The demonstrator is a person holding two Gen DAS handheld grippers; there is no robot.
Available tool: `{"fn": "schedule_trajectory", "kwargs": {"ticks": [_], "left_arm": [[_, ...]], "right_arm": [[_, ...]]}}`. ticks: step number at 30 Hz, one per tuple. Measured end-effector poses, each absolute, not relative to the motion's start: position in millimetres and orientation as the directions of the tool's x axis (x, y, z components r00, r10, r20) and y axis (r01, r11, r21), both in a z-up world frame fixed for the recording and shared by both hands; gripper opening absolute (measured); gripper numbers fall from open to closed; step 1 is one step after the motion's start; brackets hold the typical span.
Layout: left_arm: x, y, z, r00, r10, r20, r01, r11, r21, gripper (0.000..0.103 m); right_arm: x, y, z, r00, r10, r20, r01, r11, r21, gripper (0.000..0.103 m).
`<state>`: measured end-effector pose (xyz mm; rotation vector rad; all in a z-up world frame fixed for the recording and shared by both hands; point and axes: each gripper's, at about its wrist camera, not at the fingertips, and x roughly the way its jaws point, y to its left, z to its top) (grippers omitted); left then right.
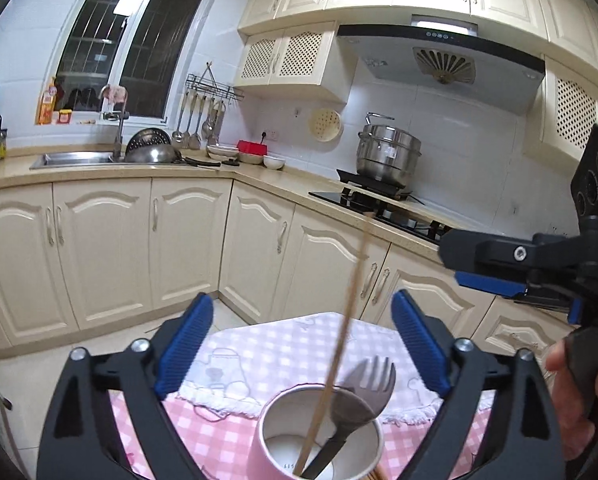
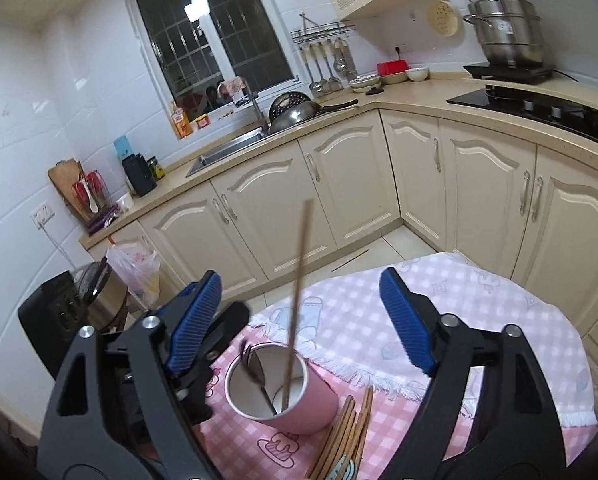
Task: Organize utensils
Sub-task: 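Drop the spoon into the pink cup with the left tool while the right tool drops the chopstick, then move both tools back down toward the chopstick pile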
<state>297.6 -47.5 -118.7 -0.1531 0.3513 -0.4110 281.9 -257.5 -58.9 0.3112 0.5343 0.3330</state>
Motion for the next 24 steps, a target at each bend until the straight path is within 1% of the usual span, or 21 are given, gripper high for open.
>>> {"fn": "schedule_trajectory", "kwargs": {"ticks": [1, 4, 9, 14, 24], "left_arm": [[295, -48, -116, 0.858, -0.413, -0.306, 0.362, 0.908, -0.211, 0.093], [288, -47, -107, 0.864, -0.39, -0.317, 0.343, 0.919, -0.195, 0.095], [276, -43, -90, 0.873, -0.356, -0.332, 0.313, 0.933, -0.177, 0.095], [265, -40, -79, 0.876, -0.329, -0.352, 0.291, 0.944, -0.158, 0.095], [244, -39, -79, 0.865, -0.312, -0.394, 0.277, 0.95, -0.143, 0.095]], "right_arm": [[281, -261, -58, 0.816, 0.379, -0.437, -0.216, 0.901, 0.377, 0.095], [277, -272, -57, 0.826, 0.362, -0.432, -0.192, 0.901, 0.388, 0.096], [269, -284, -53, 0.835, 0.34, -0.432, -0.162, 0.903, 0.397, 0.097], [260, -293, -54, 0.829, 0.326, -0.453, -0.142, 0.908, 0.394, 0.097], [239, -307, -65, 0.807, 0.306, -0.506, -0.104, 0.916, 0.388, 0.097]]}}
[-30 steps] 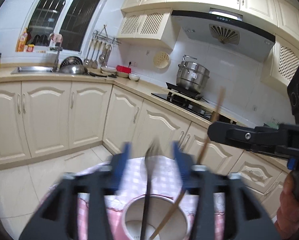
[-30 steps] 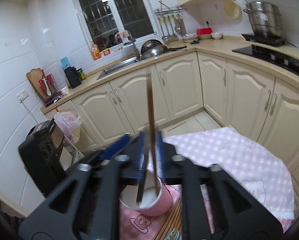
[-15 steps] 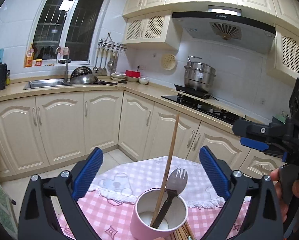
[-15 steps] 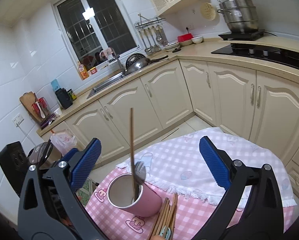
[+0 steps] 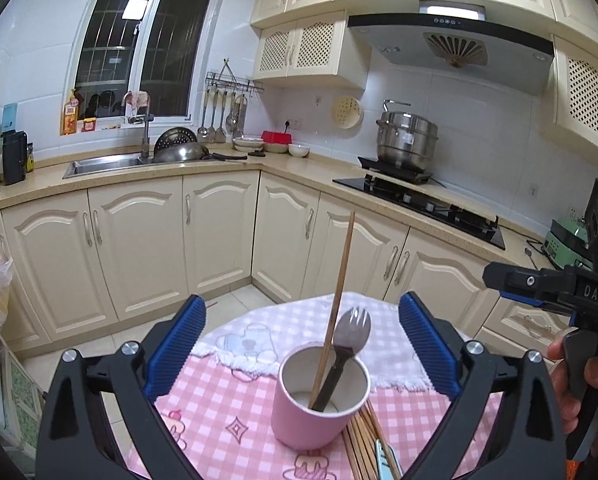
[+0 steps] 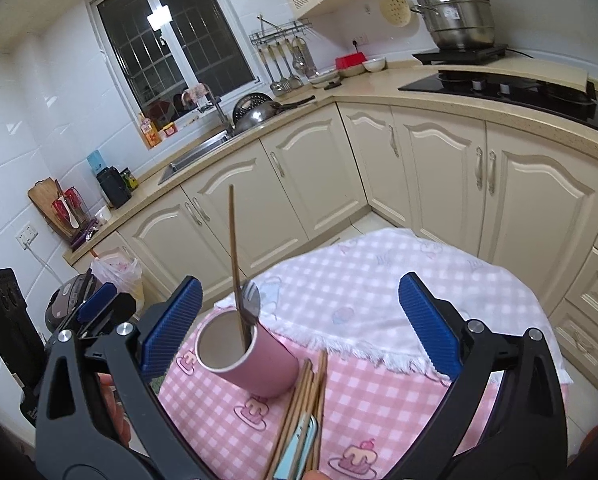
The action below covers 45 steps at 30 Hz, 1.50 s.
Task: Organize utensils
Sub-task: 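Move both tools back down toward the chopstick pile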
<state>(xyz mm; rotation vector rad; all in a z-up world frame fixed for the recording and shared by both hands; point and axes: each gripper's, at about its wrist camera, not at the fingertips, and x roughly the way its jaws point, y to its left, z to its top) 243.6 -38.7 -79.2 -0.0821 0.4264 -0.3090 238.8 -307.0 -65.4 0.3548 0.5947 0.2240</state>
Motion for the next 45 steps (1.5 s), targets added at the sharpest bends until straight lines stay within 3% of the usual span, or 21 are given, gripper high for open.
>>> {"fn": "schedule_trajectory", "kwargs": {"ticks": [11, 26, 35, 45], "left_arm": [[226, -45, -97, 0.831, -0.316, -0.458, 0.293, 0.948, -0.122, 0.095], [220, -62, -174, 0.685, -0.277, -0.674, 0.3, 0.95, -0.086, 0.095], [217, -80, -222, 0.573, -0.241, -0.784, 0.337, 0.941, -0.043, 0.095], [220, -88, -250, 0.523, -0.182, -0.832, 0.335, 0.942, 0.004, 0.095]], "right_arm": [[223, -312, -87, 0.757, 0.278, -0.591, -0.072, 0.935, 0.347, 0.097], [205, -301, -163, 0.604, 0.218, -0.767, -0.048, 0.97, 0.237, 0.097], [202, -292, -196, 0.525, 0.182, -0.832, -0.067, 0.983, 0.172, 0.097], [201, -286, -214, 0.478, 0.159, -0.864, -0.085, 0.987, 0.134, 0.097]]}}
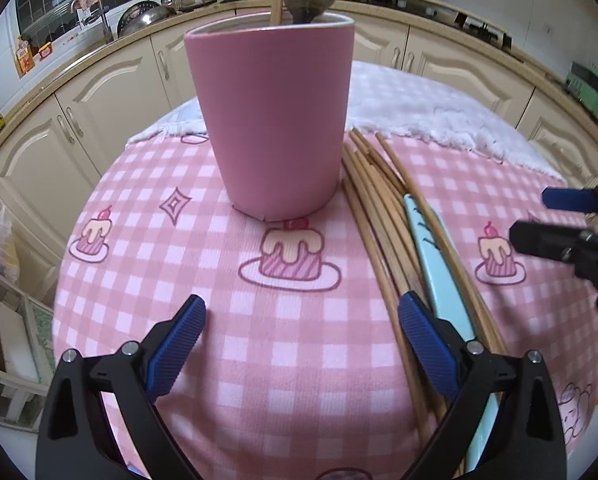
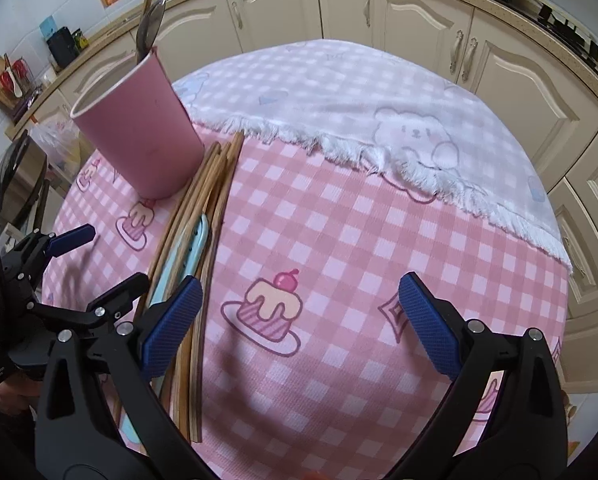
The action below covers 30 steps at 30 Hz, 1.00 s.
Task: Organize utensils
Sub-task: 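Move both tools back down toward the chopstick pile, then grasp a chopstick with the left tool while the right tool grasps another chopstick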
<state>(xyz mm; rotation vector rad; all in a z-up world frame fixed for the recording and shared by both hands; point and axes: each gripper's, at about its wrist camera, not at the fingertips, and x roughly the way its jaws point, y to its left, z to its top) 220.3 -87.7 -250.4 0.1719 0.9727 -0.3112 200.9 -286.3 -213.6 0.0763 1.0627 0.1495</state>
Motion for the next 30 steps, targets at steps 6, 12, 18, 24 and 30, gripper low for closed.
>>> {"fn": "schedule_trajectory", "kwargs": {"ticks": [6, 12, 18, 24, 30], "left_arm": [[219, -87, -251, 0.529, -0.182, -0.829, 0.34, 0.941, 0.01, 0.095], [223, -97, -257, 0.539, -0.153, -0.829, 0.344, 0.938, 0.05, 0.096], [224, -92, -256, 0.529, -0.164, -0.832, 0.353, 0.935, 0.041, 0.096], [226, -90, -254, 0.533, -0.15, -0.833, 0.367, 0.928, 0.067, 0.096], [233, -91, -252, 0.52, -0.134, -0.844, 0.376, 0.923, 0.085, 0.095]], "right_arm": [[203, -271, -223, 0.449, 0.15, -0.881, -0.125, 0.987, 0.103, 0.097], [206, -262, -231, 0.439, 0.135, -0.888, -0.134, 0.987, 0.084, 0.097], [216, -256, -235, 0.432, 0.105, -0.896, -0.137, 0.989, 0.05, 0.096], [228, -245, -241, 0.429, 0.056, -0.902, -0.144, 0.99, -0.007, 0.096], [232, -248, -235, 0.416, 0.068, -0.907, -0.138, 0.99, 0.011, 0.081]]}}
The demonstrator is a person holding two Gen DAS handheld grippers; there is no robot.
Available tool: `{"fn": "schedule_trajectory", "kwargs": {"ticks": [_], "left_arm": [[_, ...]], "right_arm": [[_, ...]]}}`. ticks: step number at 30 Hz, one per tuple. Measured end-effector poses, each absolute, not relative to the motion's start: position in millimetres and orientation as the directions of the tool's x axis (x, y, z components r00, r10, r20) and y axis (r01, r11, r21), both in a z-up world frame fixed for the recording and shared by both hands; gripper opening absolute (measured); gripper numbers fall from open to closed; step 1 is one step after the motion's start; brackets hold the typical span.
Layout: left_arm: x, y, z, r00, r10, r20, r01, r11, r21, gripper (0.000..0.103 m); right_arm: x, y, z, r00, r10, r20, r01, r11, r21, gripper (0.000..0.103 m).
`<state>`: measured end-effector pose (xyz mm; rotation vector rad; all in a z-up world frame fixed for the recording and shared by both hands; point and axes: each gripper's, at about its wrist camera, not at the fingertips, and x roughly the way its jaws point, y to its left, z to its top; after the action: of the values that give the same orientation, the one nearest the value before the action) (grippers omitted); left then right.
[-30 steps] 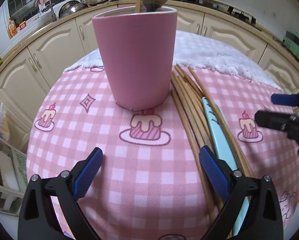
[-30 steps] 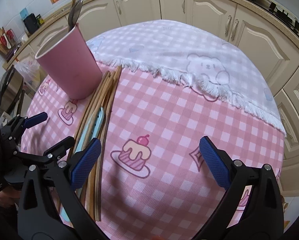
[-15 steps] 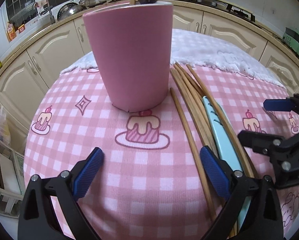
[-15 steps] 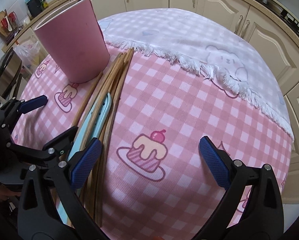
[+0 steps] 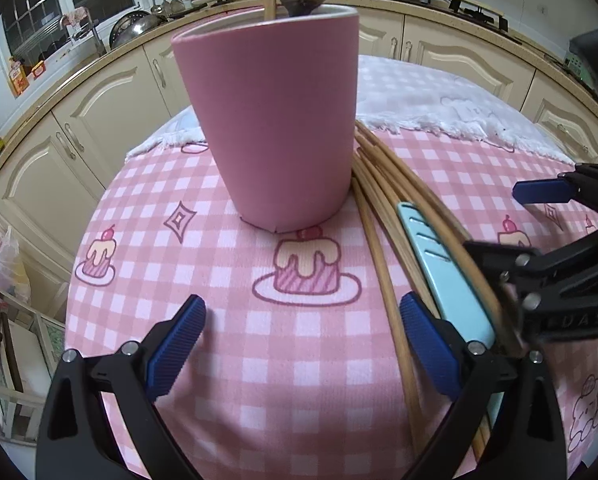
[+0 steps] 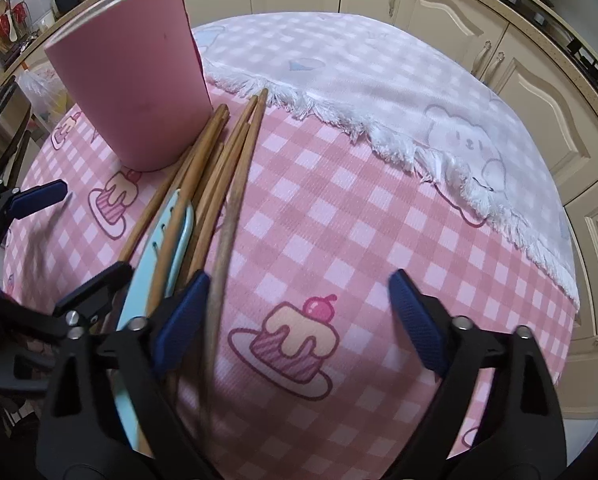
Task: Organize utensils
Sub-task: 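Grasp a chopstick with the left tool while the right tool grasps another chopstick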
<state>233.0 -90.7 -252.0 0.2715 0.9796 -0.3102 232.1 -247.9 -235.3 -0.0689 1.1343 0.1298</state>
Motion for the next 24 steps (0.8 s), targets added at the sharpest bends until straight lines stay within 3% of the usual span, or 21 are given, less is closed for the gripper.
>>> {"fn": "schedule_trajectory", "kwargs": {"ticks": [4, 5, 6, 7, 8, 9, 10, 11, 20, 24], "left_arm": [[245, -103, -250, 0.495, -0.123, -0.86, 0.421, 0.9, 0.114, 0.095], [246, -105, -250, 0.487, -0.128, -0.864, 0.432, 0.895, 0.111, 0.088], [250, -107, -249, 0.454, -0.165, -0.876, 0.457, 0.887, 0.069, 0.075], [251, -106, -248, 0.427, -0.199, -0.882, 0.471, 0.882, 0.03, 0.067], [251, -109, -246, 0.422, -0.204, -0.883, 0.484, 0.875, 0.029, 0.052], [250, -112, -244, 0.416, -0.206, -0.886, 0.501, 0.865, 0.033, 0.032], [250, -114, -243, 0.404, -0.214, -0.889, 0.509, 0.86, 0.024, 0.02], [250, -115, -242, 0.393, -0.219, -0.893, 0.512, 0.859, 0.015, 0.006], [227, -98, -232, 0.411, -0.274, -0.869, 0.505, 0.862, -0.033, 0.005], [216, -88, -211, 0.455, -0.353, -0.818, 0.507, 0.857, -0.088, 0.005]], "right_arm": [[247, -241, -232, 0.408, 0.073, -0.91, -0.149, 0.989, 0.013, 0.067], [251, -238, -231, 0.41, 0.07, -0.909, -0.156, 0.988, 0.006, 0.061], [254, -235, -230, 0.409, 0.074, -0.909, -0.164, 0.986, 0.006, 0.055], [257, -231, -228, 0.408, 0.085, -0.909, -0.183, 0.983, 0.01, 0.036], [259, -228, -227, 0.405, 0.091, -0.91, -0.193, 0.981, 0.012, 0.019], [260, -227, -227, 0.401, 0.099, -0.911, -0.203, 0.979, 0.017, 0.013], [260, -226, -227, 0.399, 0.107, -0.911, -0.209, 0.978, 0.024, 0.007], [259, -229, -226, 0.399, 0.12, -0.909, -0.208, 0.977, 0.037, 0.006], [233, -278, -201, 0.496, 0.243, -0.833, -0.12, 0.97, 0.211, 0.006], [218, -294, -186, 0.559, 0.295, -0.775, -0.115, 0.953, 0.28, 0.006]]}}
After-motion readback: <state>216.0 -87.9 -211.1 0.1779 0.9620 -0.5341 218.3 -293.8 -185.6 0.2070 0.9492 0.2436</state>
